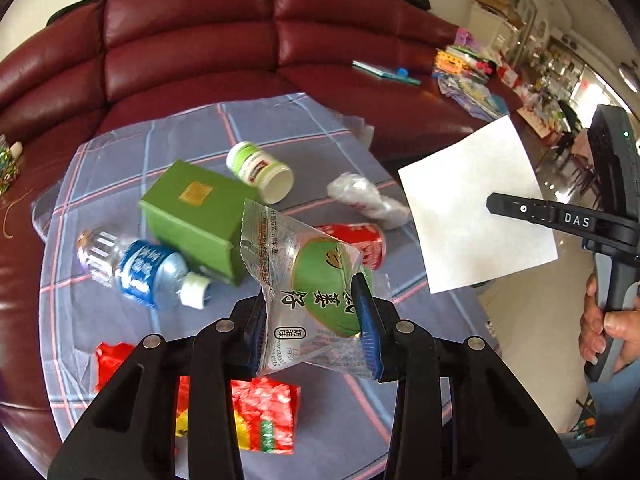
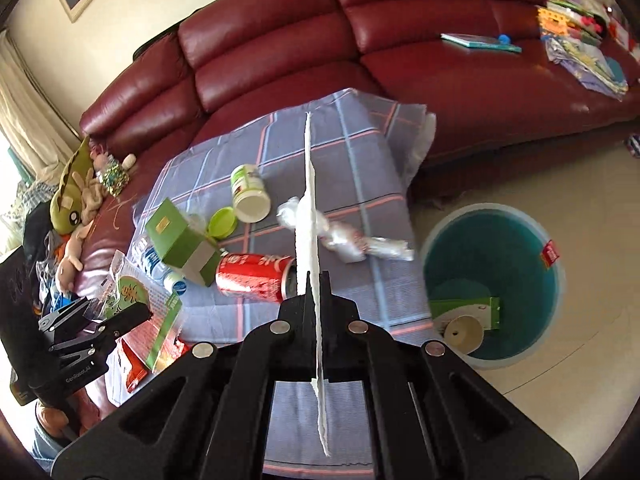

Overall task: Collect trash
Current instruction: 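Carry the tissue and cake over the teal bin and open both tools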

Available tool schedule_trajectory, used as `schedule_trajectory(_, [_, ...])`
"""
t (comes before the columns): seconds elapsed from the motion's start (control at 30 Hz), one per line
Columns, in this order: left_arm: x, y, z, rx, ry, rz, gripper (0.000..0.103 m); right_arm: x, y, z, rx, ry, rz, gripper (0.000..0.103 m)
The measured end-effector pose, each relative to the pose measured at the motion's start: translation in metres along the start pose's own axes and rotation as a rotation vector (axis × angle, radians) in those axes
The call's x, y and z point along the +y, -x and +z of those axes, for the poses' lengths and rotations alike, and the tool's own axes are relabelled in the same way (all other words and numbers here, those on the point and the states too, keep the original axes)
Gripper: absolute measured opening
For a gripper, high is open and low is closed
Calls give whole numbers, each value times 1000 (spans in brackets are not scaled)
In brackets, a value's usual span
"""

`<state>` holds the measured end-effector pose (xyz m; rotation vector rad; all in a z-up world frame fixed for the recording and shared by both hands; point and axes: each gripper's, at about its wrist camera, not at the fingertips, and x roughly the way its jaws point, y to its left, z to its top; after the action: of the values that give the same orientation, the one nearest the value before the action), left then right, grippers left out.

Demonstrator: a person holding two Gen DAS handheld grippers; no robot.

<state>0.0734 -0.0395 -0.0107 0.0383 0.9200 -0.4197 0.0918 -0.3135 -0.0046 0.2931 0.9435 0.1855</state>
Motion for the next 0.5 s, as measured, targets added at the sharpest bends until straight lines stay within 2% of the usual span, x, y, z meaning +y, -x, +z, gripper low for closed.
schedule_trajectory(0.23, [-77,-48,40,28,-107,-119,39,-84,20,9,-49,-107,-106,2])
schedule_trajectory(0.5, [-155,-119,64,119,-212,-204,39,-168,0,2,0,-208,-188,2])
